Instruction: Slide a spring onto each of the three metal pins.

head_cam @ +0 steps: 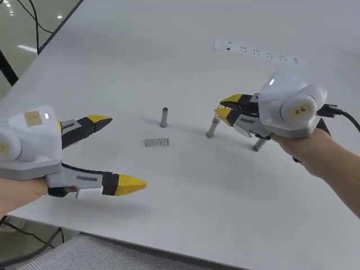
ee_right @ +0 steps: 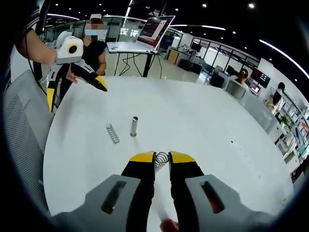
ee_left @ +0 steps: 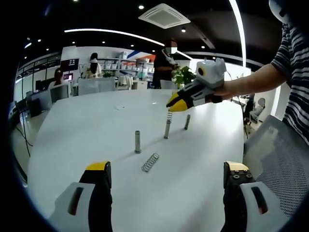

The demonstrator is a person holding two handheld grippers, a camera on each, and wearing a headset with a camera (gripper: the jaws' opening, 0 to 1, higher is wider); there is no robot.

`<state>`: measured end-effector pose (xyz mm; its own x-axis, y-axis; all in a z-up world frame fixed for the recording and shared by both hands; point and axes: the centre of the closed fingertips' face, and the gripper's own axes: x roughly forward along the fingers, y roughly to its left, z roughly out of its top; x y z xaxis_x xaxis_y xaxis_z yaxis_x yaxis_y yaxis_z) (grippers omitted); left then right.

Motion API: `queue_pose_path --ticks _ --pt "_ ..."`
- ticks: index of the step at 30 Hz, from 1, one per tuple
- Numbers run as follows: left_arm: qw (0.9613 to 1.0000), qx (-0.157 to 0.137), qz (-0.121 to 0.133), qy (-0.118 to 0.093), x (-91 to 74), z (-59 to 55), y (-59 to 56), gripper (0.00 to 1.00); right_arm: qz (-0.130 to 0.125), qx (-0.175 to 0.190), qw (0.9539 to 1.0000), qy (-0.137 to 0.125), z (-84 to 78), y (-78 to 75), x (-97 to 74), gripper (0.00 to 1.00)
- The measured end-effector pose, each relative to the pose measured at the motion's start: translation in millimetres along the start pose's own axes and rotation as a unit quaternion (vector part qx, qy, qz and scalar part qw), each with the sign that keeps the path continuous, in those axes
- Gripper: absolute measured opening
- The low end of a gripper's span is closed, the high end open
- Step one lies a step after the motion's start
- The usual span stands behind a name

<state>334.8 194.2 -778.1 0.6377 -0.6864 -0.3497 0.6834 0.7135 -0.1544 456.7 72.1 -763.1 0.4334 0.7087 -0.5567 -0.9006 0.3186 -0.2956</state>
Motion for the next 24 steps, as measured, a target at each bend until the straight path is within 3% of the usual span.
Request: queue_pose_path --ticks 24 --pt "1.0 0.0 -0.003 0.001 -1.4 -3.1 -2.7 0.96 0.021 -0.002 0.9985 0.051 -31.0 19.5 18.4 0.12"
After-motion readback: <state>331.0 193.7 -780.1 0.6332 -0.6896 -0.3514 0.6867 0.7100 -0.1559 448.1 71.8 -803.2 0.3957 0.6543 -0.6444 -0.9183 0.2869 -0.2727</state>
